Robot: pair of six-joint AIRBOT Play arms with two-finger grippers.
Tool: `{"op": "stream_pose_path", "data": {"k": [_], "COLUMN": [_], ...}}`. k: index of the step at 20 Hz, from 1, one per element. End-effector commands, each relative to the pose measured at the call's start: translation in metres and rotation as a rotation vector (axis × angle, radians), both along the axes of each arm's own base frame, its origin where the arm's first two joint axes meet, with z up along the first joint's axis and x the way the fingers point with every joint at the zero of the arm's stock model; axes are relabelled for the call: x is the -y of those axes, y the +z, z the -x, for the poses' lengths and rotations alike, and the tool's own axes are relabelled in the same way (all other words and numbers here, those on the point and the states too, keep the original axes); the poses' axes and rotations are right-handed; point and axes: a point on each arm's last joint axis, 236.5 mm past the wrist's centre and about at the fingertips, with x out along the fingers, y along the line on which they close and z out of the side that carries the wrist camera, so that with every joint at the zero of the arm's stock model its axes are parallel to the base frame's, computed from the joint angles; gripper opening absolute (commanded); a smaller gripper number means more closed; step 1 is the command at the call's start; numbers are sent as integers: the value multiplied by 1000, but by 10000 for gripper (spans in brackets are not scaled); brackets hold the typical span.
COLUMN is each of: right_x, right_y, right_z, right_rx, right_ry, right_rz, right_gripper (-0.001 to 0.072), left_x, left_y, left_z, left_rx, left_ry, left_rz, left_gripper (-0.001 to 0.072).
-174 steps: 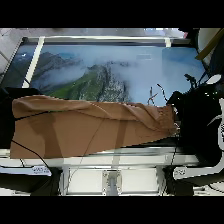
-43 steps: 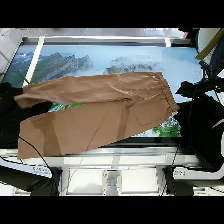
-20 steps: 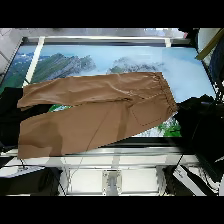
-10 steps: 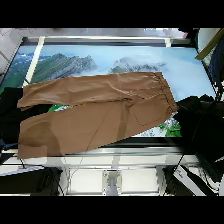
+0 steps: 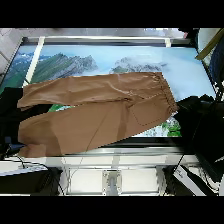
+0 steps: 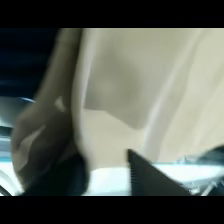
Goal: Fold the clothes and pants, and hang the long-sleeved shirts on hangers.
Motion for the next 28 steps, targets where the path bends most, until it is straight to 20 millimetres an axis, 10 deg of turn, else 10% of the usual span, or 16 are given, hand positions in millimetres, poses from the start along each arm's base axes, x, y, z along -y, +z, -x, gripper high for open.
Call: {"op": "stream_pose_path", "data": {"k": [1,6,8,9,11,15,28], "right_x": [9,14,11,10,11,9,6], "right_y": [-1,-8,-9,-9,-11,-10,-10], "right_z": [-5,0,2,5,6,7,8], "right_rx": [15,-11,-18,-27,-34,-36,-53], "right_ry": [-27,-21,-11,-1,1,3,-13], "right_rz": [30,67,60,57,65,56,27], "right_gripper": [387,387,387,387,387,387,387], "left_x": [12,11,-2,-19,-45,-69,-43], "left_y": [6,6,3,0,1,-6,-14], "left_z": [7,7,29,48,65,26,-3], "left_rx": [-22,-49,-170,-268,-351,-185,-70], "left_ry": [-40,-11,-11,-13,32,173,144], "left_rz": [52,55,6,-61,-149,-211,-97], "left_gripper": [11,30,629,682,681,680,658]}}
